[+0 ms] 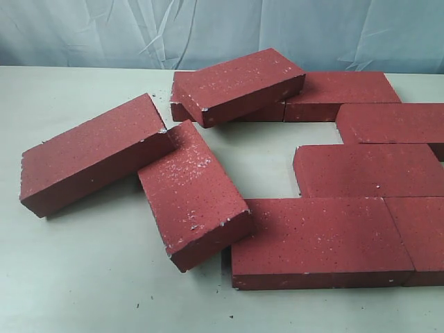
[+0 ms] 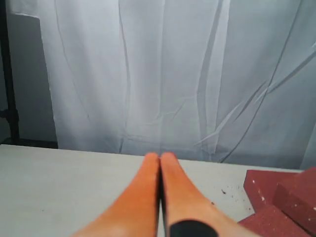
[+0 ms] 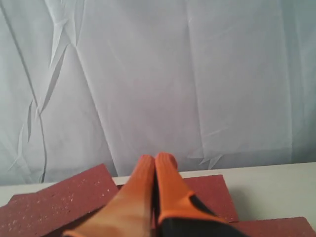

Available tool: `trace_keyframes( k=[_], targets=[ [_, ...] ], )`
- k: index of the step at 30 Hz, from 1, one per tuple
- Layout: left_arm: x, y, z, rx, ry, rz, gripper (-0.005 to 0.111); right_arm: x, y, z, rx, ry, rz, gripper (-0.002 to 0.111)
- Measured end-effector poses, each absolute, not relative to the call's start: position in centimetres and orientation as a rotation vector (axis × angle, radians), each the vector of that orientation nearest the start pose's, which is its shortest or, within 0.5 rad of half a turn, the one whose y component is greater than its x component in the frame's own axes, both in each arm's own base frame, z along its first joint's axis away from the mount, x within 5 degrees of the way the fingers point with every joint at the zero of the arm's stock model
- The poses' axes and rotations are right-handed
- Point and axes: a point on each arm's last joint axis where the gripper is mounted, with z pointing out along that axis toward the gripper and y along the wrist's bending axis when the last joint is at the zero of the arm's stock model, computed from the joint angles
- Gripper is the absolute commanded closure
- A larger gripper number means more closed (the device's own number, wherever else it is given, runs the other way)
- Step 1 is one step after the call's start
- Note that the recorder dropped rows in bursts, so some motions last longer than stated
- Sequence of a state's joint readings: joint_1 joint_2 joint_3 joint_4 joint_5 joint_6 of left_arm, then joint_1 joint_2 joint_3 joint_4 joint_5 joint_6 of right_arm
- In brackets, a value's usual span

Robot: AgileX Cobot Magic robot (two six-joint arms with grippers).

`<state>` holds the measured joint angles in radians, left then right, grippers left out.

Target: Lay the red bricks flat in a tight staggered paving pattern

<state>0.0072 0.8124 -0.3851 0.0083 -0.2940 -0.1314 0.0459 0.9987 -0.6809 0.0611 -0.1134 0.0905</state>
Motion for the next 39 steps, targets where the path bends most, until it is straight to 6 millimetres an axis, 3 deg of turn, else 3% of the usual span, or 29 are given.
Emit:
trace_keyframes(
  k=[5, 12, 17, 21, 23, 31, 39],
  targets=[
    [19.4, -0.2, 28.3, 0.0, 1.717, -0.053, 0.107, 24.7, 2.8, 33.5, -0.021, 1.816, 0.145, 0.109],
    [23.0, -0.6, 25.4, 0.107, 1.88, -0.029, 0.107, 31.8, 6.6, 31.0, -0.393, 2.29, 0.07, 0.109],
    [24.2, -0.8, 24.5, 0.145, 1.913, -0.044, 0.107, 35.0, 9.3, 28.3, -0.7, 2.544, 0.318, 0.109],
    [24.1, -1.2, 24.3, 0.184, 1.933, -0.084, 0.107, 35.8, 11.4, 25.9, -0.815, 2.6, 0.626, 0.109],
    [24.0, -1.5, 24.2, 0.236, 1.951, -0.099, 0.107, 36.1, 12.0, 24.9, -0.819, 2.612, 0.684, 0.109],
    [23.3, -4.3, 24.5, 0.553, 2.0, -0.382, 0.107, 36.9, 13.5, 21.7, -0.843, 2.664, 0.728, 0.109],
    [24.1, -4.8, 23.1, 0.595, 2.116, -0.495, 0.107, 37.2, 13.5, 22.1, -0.877, 2.68, 0.67, 0.109]
  ],
)
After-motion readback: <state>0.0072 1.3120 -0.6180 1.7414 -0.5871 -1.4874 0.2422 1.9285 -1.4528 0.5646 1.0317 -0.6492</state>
